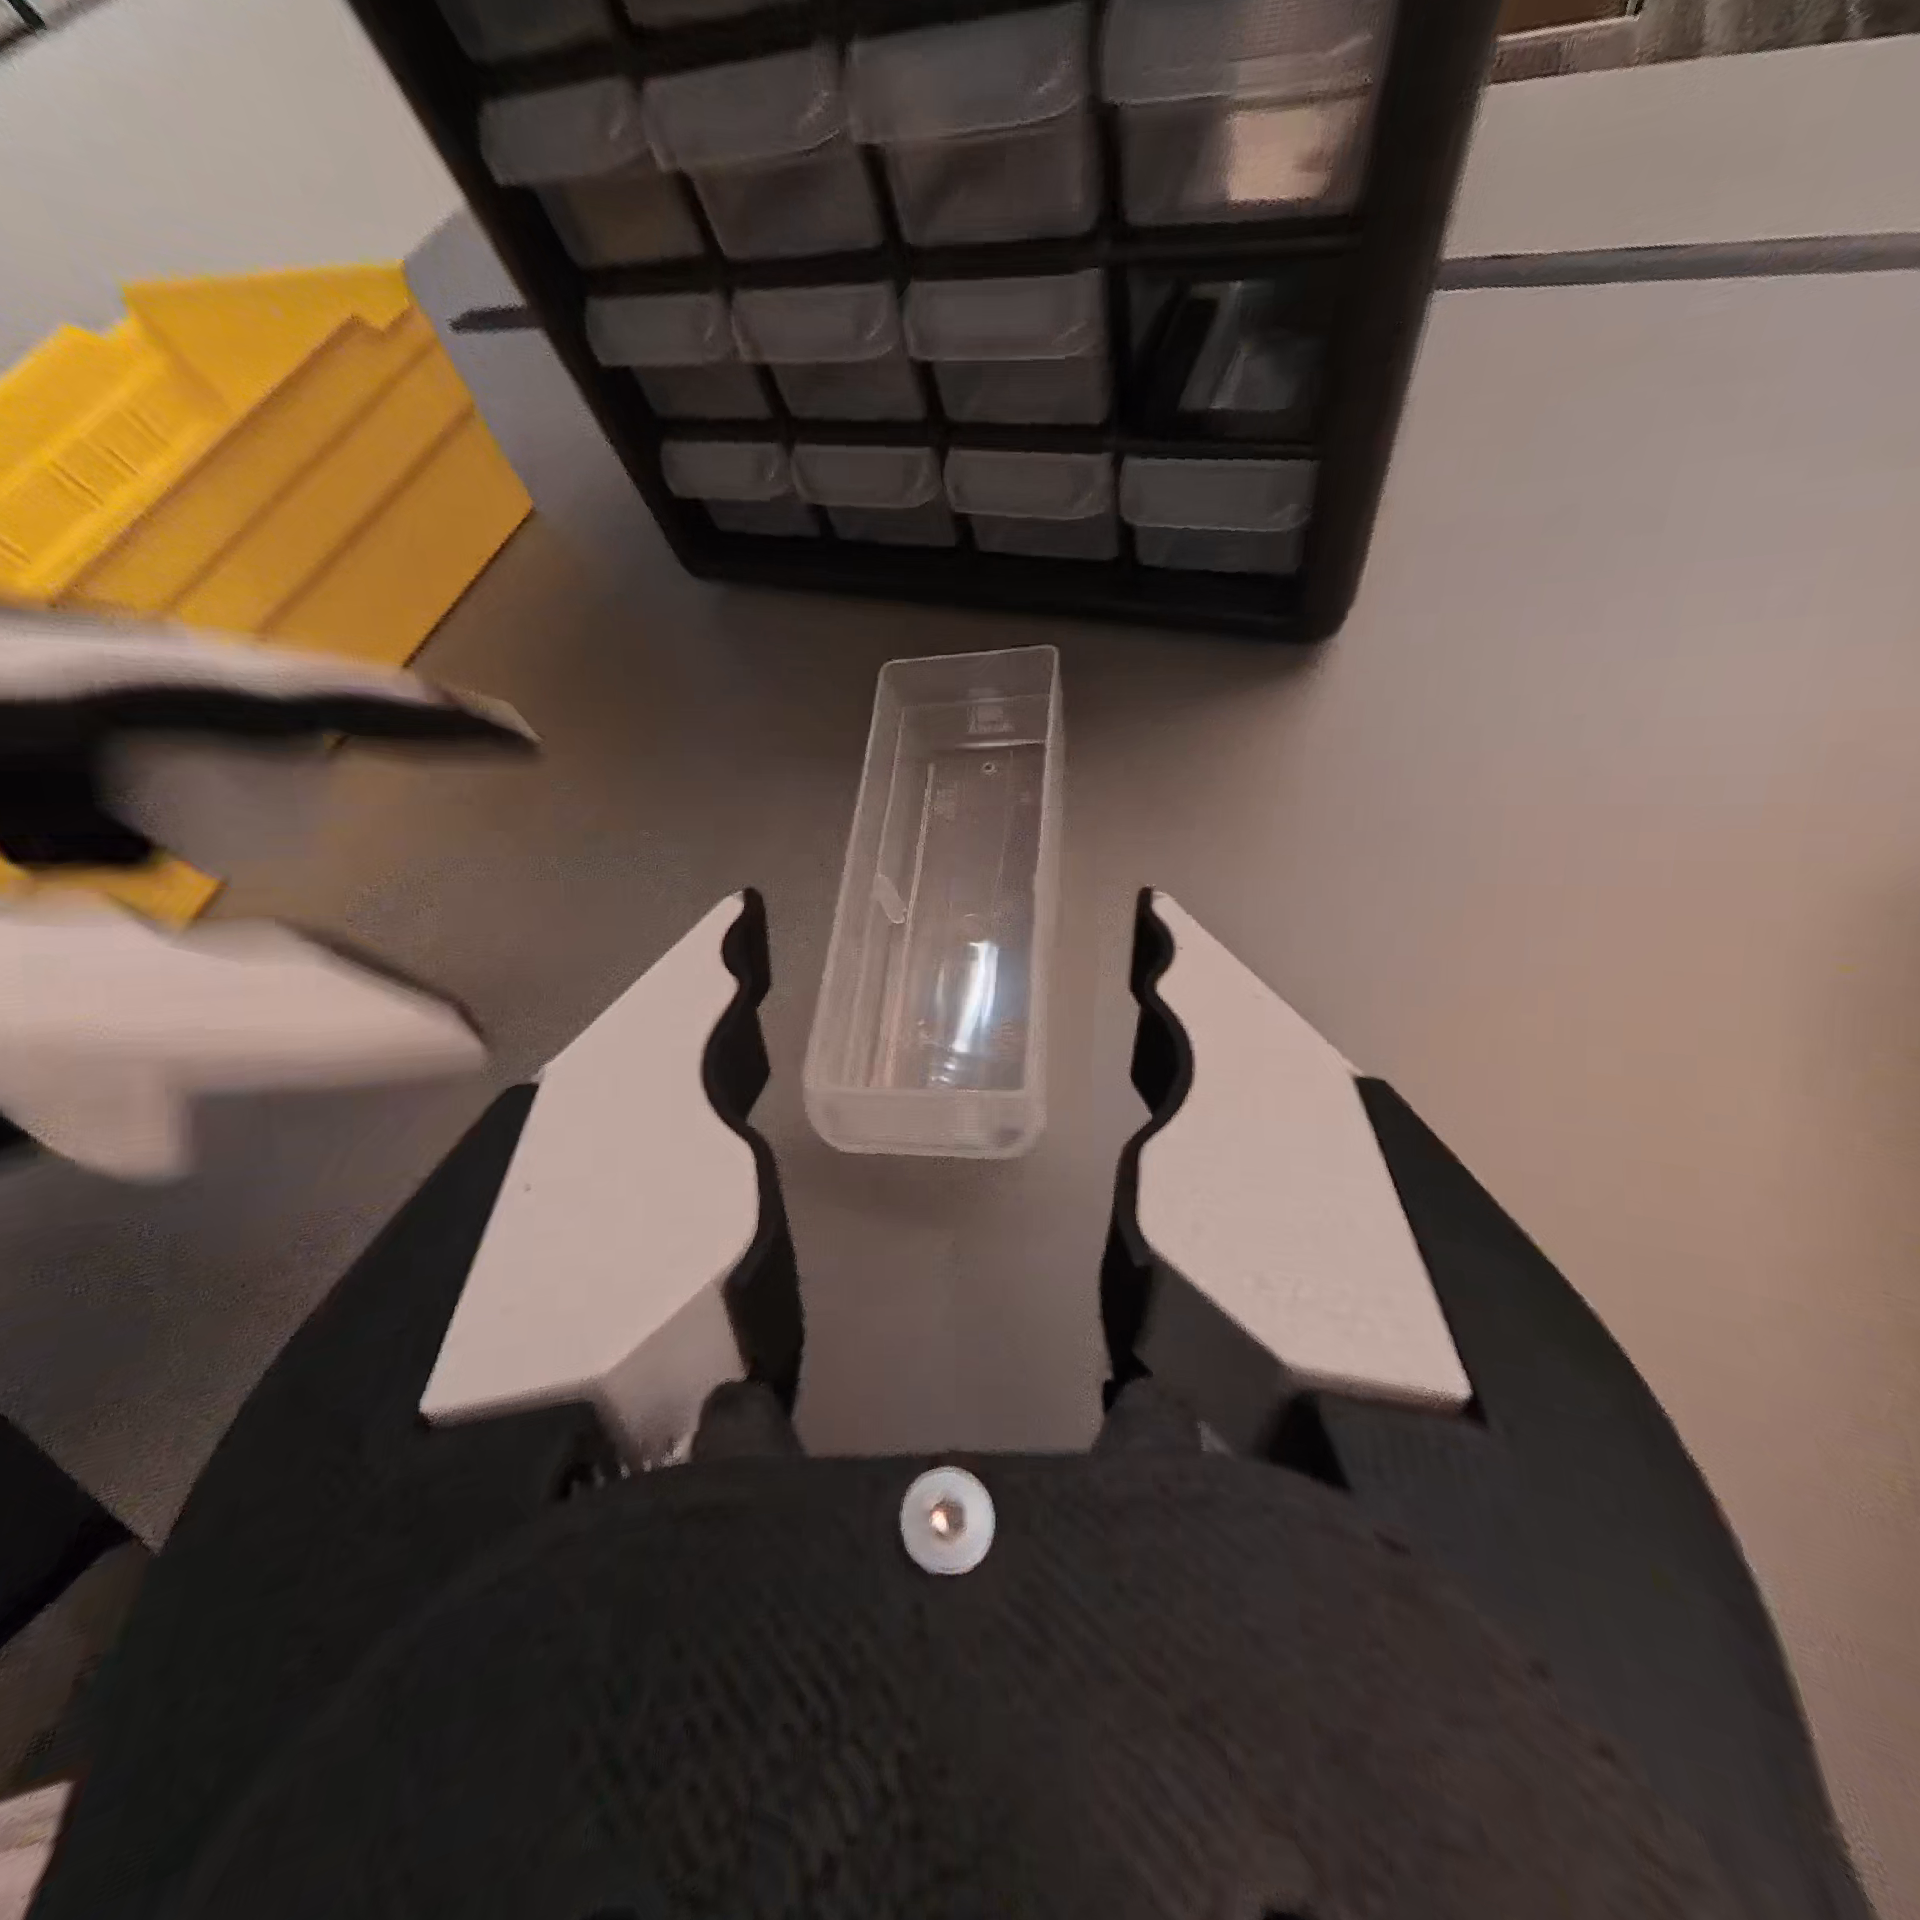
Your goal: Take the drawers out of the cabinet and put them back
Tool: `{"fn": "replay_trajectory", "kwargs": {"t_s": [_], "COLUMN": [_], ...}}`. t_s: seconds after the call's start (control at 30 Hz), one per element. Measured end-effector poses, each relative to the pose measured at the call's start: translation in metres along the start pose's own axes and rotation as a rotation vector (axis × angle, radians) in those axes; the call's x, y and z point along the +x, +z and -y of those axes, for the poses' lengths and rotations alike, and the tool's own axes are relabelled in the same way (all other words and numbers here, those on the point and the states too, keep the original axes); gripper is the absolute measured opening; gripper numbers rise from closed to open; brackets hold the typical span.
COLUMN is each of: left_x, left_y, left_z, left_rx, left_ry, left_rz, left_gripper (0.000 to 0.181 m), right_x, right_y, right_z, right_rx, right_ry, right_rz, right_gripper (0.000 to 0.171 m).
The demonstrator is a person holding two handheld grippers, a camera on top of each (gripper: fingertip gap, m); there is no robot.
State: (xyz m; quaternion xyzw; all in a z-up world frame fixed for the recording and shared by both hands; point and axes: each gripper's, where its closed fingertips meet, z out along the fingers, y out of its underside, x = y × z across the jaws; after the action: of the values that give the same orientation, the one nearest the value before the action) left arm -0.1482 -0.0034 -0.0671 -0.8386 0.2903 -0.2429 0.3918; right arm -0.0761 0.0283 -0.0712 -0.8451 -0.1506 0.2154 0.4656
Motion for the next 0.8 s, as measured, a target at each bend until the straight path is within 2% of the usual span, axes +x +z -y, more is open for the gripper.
{"fn": "replay_trajectory", "kwargs": {"t_s": [0.1,0.17,0.3,0.33,0.4,0.43,0.47,0.53,0.67,0.8], "left_x": [-0.051,-0.082,-0.096,-0.106,-0.131,-0.141,-0.147,-0.163,-0.186,-0.196], "left_y": [-0.079,-0.114,-0.120,-0.115,-0.093,-0.078,-0.063,-0.039,-0.020,-0.016], "left_z": [0.066,0.112,0.192,0.212,0.237,0.240,0.238,0.229,0.214,0.215], "left_rx": [0.222,0.305,0.310,0.334,0.302,0.242,0.172,0.040,-0.093,-0.082], "left_ry": [0.082,0.158,0.230,0.276,0.369,0.402,0.428,0.496,0.606,0.626], "left_rz": [0.148,0.187,-0.095,-0.103,-0.091,-0.110,-0.146,-0.171,-0.202,-0.237], "left_gripper": [0.067,0.044,0.008,0.000,0.000,0.000,0.000,0.000,0.000,0.000], "right_x": [-0.007,0.000,-0.002,0.001,0.001,0.001,0.000,0.004,0.002,0.002], "right_y": [0.013,0.023,0.038,0.040,0.042,0.043,0.042,0.041,0.040,0.039], "right_z": [-0.010,-0.014,-0.031,-0.035,-0.043,-0.048,-0.054,-0.060,-0.061,-0.065], "right_rx": [-0.087,-0.137,-0.277,-0.307,-0.361,-0.391,-0.426,-0.465,-0.470,-0.504], "right_ry": [-0.114,-0.187,-0.168,-0.186,-0.226,-0.252,-0.283,-0.331,-0.336,-0.331], "right_rz": [-0.081,-0.138,-0.078,-0.080,-0.067,-0.059,-0.050,-0.072,-0.058,-0.063], "right_gripper": [0.087,0.095,0.096,0.096,0.093,0.089,0.077,0.064,0.064,0.065]}}
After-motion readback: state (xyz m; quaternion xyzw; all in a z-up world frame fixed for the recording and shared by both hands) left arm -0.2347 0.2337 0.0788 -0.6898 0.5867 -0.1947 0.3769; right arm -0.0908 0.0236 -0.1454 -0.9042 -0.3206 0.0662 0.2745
